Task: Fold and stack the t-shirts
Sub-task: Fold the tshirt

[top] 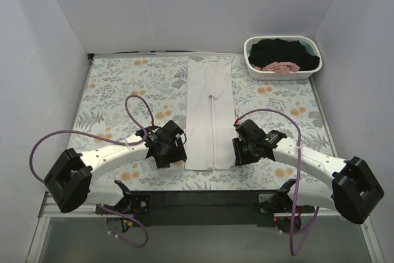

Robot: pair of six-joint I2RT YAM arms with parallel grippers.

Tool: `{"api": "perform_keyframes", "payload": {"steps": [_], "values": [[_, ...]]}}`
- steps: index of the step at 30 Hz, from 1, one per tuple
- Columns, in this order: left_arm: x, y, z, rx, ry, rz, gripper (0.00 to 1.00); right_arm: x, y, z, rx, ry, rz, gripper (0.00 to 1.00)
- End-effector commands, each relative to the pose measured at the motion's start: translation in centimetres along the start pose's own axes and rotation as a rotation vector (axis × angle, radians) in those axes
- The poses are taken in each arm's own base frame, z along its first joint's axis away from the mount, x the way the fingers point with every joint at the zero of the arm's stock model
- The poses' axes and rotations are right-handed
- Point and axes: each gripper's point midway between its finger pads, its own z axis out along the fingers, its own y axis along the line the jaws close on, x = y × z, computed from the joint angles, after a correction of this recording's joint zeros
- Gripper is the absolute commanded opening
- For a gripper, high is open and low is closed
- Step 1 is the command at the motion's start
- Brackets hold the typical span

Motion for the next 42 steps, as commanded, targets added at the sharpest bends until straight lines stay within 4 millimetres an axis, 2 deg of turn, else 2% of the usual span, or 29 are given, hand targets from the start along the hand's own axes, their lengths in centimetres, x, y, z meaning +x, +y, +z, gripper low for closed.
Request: {"api": "perform_keyframes", "payload": {"steps": [1, 5, 7, 11, 15, 22, 26, 31, 37, 42], "values": [[-0.5, -0.9, -0.2, 0.005, -0.024, -0.002, 0.65, -0.6, 0.4, -0.5, -0.017, -0.009, 0.003, 0.41], [-0.3, -1.0, -0.1, 0.0, -0.02, 0.009, 0.65, -1.4, 0.0, -1.7, 0.019, -0.038, -0.005, 0.41], [-0.3, -1.0, 0.0, -0.005, -0.022, 0.012, 0.65, -2.1, 0.3, -2.5, 0.009, -0.057, -0.008, 0.42], [-0.5, -1.2, 0.0, -0.006, -0.028, 0.018, 0.65, -2.6, 0.6, -2.8, 0.006, -0.059, -0.009, 0.42], [-0.5, -1.2, 0.2, -0.013, -0.024, 0.025, 0.65, -1.5, 0.1, -1.6, 0.029, -0.007, -0.012, 0.42], [-0.1, -1.2, 0.4, -0.02, -0.011, 0.036, 0.65, 1.5, -0.9, 1.2, 0.034, 0.075, -0.004, 0.42], [0.2, -1.2, 0.6, -0.03, -0.002, 0.045, 0.65, 2.9, -1.5, 2.0, 0.05, 0.115, -0.001, 0.41], [0.4, -1.1, 0.7, -0.053, 0.005, 0.05, 0.65, 4.2, -2.4, 2.3, 0.078, 0.151, 0.0, 0.35], [0.5, -0.8, 0.7, -0.092, 0.009, 0.053, 0.65, 4.1, -1.9, 2.1, 0.057, 0.162, -0.003, 0.34], [0.3, -1.1, 0.5, -0.094, 0.005, 0.051, 0.65, 2.5, -0.9, 0.4, 0.038, 0.13, -0.009, 0.38]]}}
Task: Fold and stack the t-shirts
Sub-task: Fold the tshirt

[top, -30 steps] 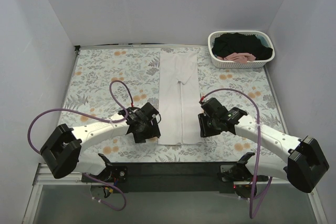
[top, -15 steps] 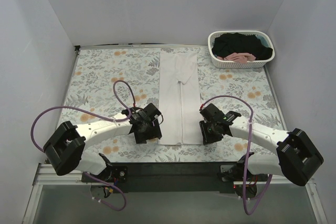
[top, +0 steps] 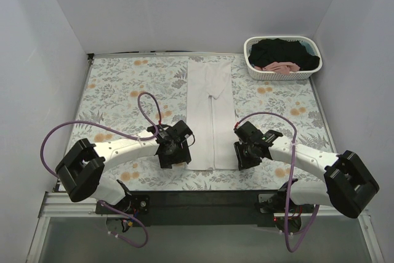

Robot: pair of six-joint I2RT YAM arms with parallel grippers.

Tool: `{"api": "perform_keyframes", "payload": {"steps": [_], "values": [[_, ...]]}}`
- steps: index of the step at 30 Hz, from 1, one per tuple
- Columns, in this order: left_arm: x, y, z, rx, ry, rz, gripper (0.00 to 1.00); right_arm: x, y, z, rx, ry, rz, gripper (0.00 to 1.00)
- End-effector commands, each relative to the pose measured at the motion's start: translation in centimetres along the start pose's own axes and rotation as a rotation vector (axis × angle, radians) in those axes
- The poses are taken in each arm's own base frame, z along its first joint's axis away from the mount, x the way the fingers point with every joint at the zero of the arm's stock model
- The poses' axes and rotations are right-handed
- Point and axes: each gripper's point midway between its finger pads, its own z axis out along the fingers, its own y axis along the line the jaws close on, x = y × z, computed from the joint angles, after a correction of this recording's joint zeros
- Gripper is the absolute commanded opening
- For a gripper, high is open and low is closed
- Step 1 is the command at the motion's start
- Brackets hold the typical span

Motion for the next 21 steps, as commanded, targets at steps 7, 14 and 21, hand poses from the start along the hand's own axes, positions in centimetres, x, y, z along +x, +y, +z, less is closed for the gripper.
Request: {"api": "perform_keyframes", "payload": {"steps": [7, 14, 21], "values": [[-0.9, -0.8, -0.9, 0.004, -0.039, -0.01, 0.65, -2.2, 1.1, -3.4, -0.014, -0.042, -0.009, 0.41], [-1.1, -0.9, -0.8, 0.0, -0.041, -0.003, 0.65, -2.1, 1.1, -2.5, -0.001, -0.02, -0.002, 0.41], [-0.9, -1.0, -0.7, 0.0, -0.035, 0.001, 0.65, -1.2, 0.7, -0.6, 0.004, -0.001, 0.017, 0.41]]}}
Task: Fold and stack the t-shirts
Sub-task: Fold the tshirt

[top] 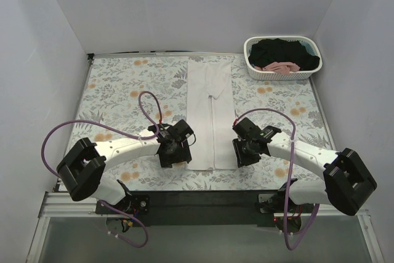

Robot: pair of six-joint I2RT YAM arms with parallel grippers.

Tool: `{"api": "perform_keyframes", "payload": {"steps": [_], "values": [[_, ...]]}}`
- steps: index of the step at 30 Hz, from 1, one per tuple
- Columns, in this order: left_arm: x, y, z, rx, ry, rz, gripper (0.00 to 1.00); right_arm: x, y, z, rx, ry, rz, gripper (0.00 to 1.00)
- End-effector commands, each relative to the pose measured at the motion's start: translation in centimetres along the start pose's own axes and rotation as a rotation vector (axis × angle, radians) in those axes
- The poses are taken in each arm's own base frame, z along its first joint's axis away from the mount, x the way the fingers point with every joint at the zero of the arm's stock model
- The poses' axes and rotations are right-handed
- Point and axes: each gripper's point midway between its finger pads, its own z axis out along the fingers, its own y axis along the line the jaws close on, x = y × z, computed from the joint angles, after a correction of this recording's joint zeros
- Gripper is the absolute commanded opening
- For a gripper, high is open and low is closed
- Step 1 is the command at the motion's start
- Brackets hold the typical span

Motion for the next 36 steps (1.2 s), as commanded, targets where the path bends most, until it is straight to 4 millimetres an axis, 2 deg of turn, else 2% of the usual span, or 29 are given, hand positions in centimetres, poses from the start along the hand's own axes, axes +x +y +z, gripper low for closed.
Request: {"api": "perform_keyframes", "payload": {"steps": [1, 14, 21, 29, 36], "values": [[-0.7, -0.8, -0.6, 0.009, -0.029, -0.001, 0.65, 0.1, 0.4, 0.7, -0.024, -0.006, 0.019, 0.4], [-0.6, -0.8, -0.5, 0.007, -0.025, 0.003, 0.65, -1.1, 0.8, 0.1, -0.03, -0.048, 0.02, 0.4], [-0.5, -0.8, -0.4, 0.002, -0.024, 0.005, 0.65, -0.7, 0.3, 0.5, -0.007, -0.033, 0.024, 0.4], [-0.3, -0.9, -0.3, -0.001, -0.015, 0.009, 0.65, 1.9, -0.7, 2.3, 0.013, 0.055, 0.01, 0.38], [-0.2, -0.8, -0.3, -0.015, -0.005, 0.009, 0.65, 4.0, -1.5, 2.8, 0.035, 0.11, -0.005, 0.28]]}}
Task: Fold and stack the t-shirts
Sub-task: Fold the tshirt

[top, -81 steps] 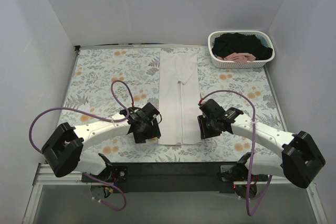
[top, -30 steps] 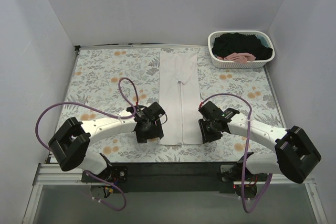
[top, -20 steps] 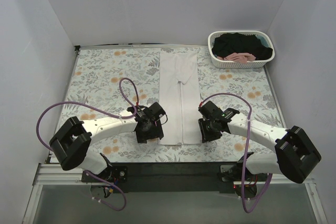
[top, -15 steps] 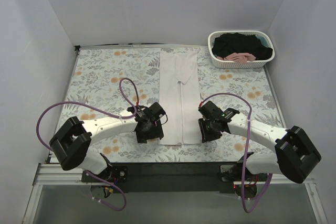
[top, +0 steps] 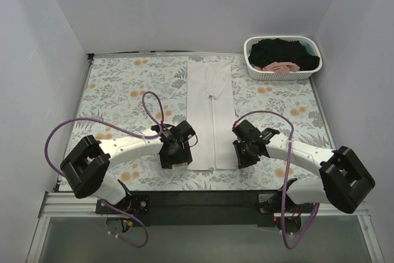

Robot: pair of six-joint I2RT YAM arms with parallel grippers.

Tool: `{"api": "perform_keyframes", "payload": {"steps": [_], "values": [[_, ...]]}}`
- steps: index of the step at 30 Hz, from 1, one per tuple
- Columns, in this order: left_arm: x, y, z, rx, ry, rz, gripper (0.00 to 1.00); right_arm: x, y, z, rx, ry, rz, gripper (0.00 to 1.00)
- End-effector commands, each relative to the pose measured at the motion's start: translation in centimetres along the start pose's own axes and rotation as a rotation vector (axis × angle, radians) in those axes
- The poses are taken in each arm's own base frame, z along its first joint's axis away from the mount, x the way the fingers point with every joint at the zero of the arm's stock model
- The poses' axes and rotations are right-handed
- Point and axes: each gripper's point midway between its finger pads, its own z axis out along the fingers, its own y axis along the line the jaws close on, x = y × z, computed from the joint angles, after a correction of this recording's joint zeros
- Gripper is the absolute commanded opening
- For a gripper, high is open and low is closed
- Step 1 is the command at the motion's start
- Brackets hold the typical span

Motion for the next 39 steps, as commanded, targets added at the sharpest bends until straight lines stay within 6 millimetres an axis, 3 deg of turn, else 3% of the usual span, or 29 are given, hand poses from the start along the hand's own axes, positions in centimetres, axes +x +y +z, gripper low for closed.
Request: {"api": "perform_keyframes", "payload": {"steps": [1, 3, 7, 12, 16, 22, 29, 39], "values": [[-0.5, -0.9, -0.7, 0.005, -0.016, -0.009, 0.65, 3.2, -1.2, 1.2, 0.038, 0.099, -0.012, 0.25], [-0.3, -0.7, -0.7, -0.01, -0.009, -0.015, 0.65, 3.3, -1.1, 1.1, 0.043, 0.105, -0.018, 0.21], [-0.1, -0.7, -0.6, -0.022, -0.002, -0.024, 0.65, 3.1, -0.9, 0.9, 0.046, 0.095, -0.023, 0.01], [-0.1, -1.2, -0.5, -0.038, 0.003, -0.022, 0.63, 2.7, -0.6, 0.7, 0.041, 0.077, -0.032, 0.01], [0.0, -1.7, -0.3, -0.057, 0.0, -0.016, 0.5, 2.4, -0.6, 0.7, 0.039, 0.073, -0.046, 0.01], [0.5, -2.1, 0.3, -0.097, 0.016, -0.001, 0.49, 2.1, -0.4, 0.6, 0.029, 0.054, -0.06, 0.01], [1.3, -1.3, 0.9, -0.158, 0.029, 0.007, 0.47, 2.4, -0.4, 0.9, 0.018, 0.057, -0.061, 0.01], [2.3, -0.7, 1.9, -0.202, 0.051, 0.025, 0.34, 2.3, -0.3, 0.8, 0.015, 0.049, -0.063, 0.01]]}}
